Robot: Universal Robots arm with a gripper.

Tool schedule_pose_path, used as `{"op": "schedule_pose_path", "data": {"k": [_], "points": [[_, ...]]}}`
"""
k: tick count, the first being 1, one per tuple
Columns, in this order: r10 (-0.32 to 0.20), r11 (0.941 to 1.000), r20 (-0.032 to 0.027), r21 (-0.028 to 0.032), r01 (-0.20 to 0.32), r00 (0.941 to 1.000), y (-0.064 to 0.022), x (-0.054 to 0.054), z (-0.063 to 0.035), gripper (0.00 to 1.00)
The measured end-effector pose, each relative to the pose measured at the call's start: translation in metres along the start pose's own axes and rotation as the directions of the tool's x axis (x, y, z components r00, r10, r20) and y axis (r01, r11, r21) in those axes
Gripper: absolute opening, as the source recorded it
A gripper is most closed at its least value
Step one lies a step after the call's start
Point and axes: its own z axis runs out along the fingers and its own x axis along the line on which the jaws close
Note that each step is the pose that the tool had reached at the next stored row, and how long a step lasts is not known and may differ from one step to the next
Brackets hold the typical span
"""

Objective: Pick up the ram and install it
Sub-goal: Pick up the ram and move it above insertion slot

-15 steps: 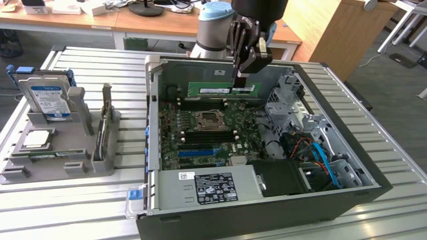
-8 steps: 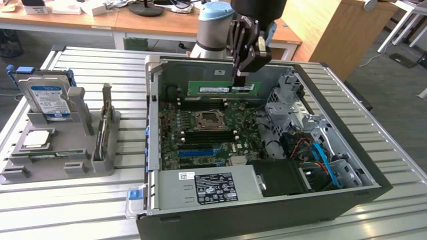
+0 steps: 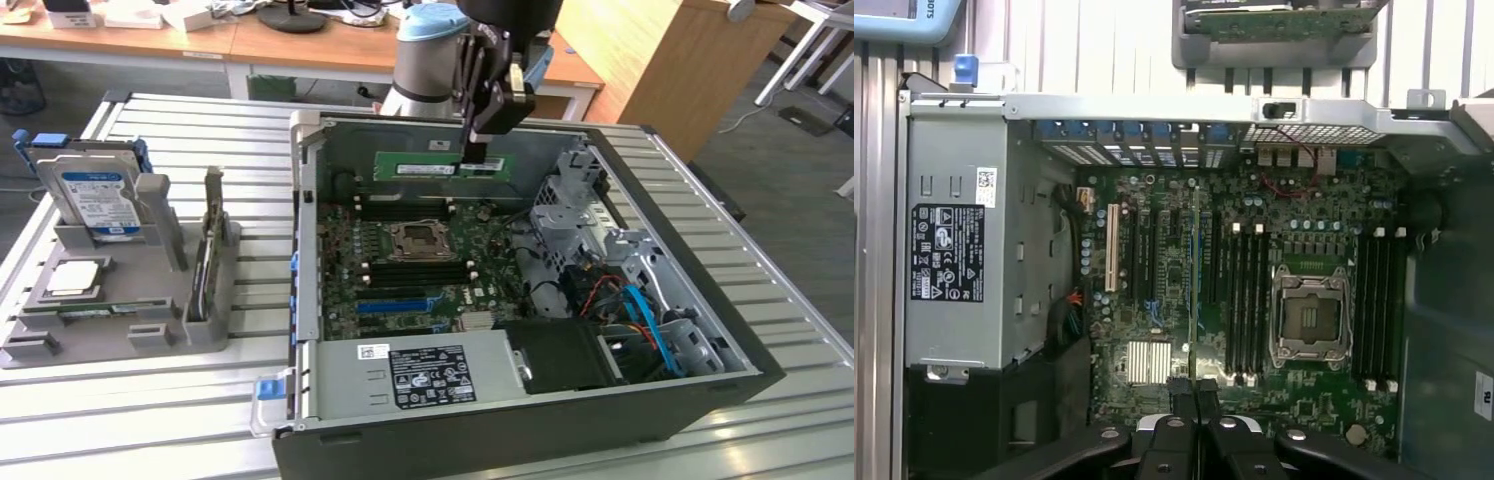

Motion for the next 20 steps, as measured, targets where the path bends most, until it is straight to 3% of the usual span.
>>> {"op": "schedule_pose_path", "data": {"k": [7, 20], "points": [[0.002, 1.0, -0.0001, -0.0002, -0.002, 1.0, -0.0001, -0.0107, -0.0004, 0.12], [0.002, 1.0, 0.0022, -0.0001, -0.002, 1.0, -0.0001, -0.0118, 0.0071, 0.12]]}}
